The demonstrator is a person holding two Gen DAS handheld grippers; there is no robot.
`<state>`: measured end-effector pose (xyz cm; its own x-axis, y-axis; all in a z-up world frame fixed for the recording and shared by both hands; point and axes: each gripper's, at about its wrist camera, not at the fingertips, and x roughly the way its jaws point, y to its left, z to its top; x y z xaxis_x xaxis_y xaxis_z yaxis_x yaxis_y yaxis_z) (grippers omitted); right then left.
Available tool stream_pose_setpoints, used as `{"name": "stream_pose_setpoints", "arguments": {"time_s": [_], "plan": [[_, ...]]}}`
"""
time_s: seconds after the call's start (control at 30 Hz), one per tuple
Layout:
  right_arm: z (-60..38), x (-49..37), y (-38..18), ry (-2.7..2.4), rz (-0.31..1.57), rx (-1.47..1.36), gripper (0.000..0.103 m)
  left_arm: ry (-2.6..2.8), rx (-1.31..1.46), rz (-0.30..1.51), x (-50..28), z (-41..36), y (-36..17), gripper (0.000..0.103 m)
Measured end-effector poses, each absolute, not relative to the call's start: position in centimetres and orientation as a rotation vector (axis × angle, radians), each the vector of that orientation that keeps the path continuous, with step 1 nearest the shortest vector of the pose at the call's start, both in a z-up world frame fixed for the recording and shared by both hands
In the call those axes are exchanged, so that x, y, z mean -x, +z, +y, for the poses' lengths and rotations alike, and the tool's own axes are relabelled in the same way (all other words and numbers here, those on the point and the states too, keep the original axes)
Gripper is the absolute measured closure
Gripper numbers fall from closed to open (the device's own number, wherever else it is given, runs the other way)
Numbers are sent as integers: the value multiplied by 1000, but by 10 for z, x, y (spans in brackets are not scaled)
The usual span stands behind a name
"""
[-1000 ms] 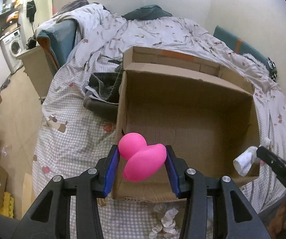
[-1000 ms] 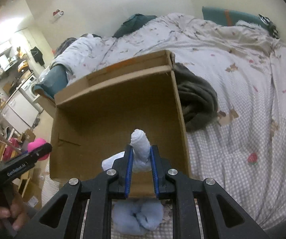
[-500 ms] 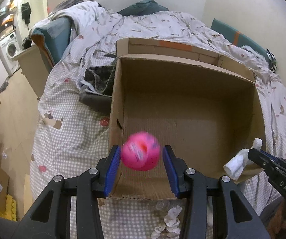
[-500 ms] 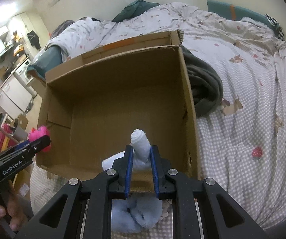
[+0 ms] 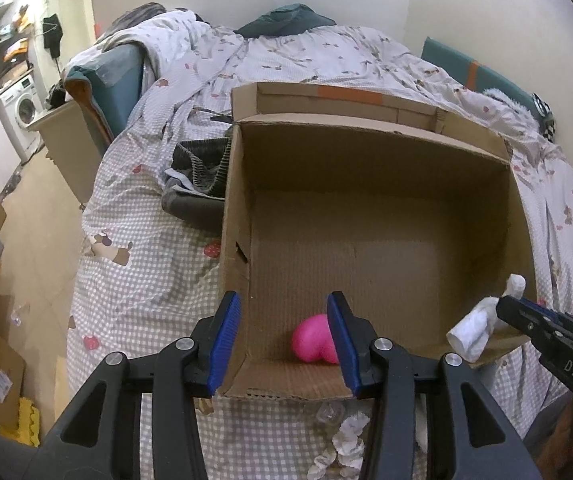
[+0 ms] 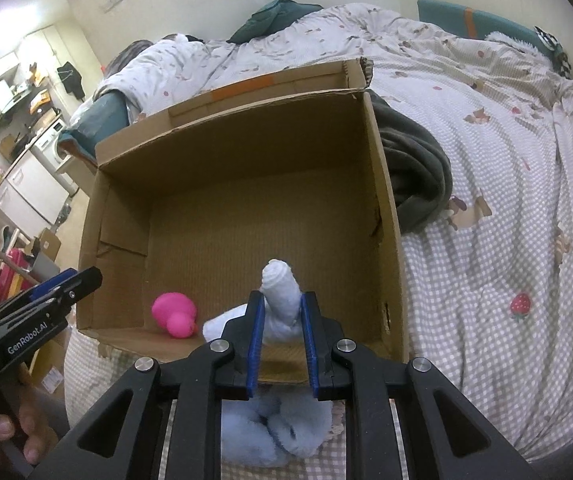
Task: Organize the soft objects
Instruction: 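Lower the pink duck and white socks into the box and open both grippers, then withdraw both grippers from the box toward the remaining items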
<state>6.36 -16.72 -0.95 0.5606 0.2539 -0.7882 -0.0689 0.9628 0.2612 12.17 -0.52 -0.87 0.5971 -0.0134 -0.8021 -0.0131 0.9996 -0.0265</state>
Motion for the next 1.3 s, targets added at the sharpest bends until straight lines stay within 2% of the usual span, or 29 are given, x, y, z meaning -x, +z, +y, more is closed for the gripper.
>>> {"name": "stream_pose_setpoints", "arguments": {"time_s": [0.03,0.07,0.13,0.17,0.2,0.9,1.3], "plan": [[-167,-64,-10,196,963,-213,82,-6,24,934,-121,-7,-9,56],[-166,-64,-10,199,967,-217,77,-10,17,935,-121,-8,-9,50],[-167,-65,-11,205,975,-239,51,-13,8,927,-120,-10,-8,41],[-168,-64,-10,208,968,-258,27,-12,3,920,-118,-11,-7,37],[-170,-63,-8,206,947,-274,22,-11,-1,915,-118,-11,-6,36],[-168,-62,-3,207,929,-263,22,6,-14,911,-115,-10,-4,36],[-178,-52,3,189,909,-280,22,22,-2,877,-92,5,16,36]]}}
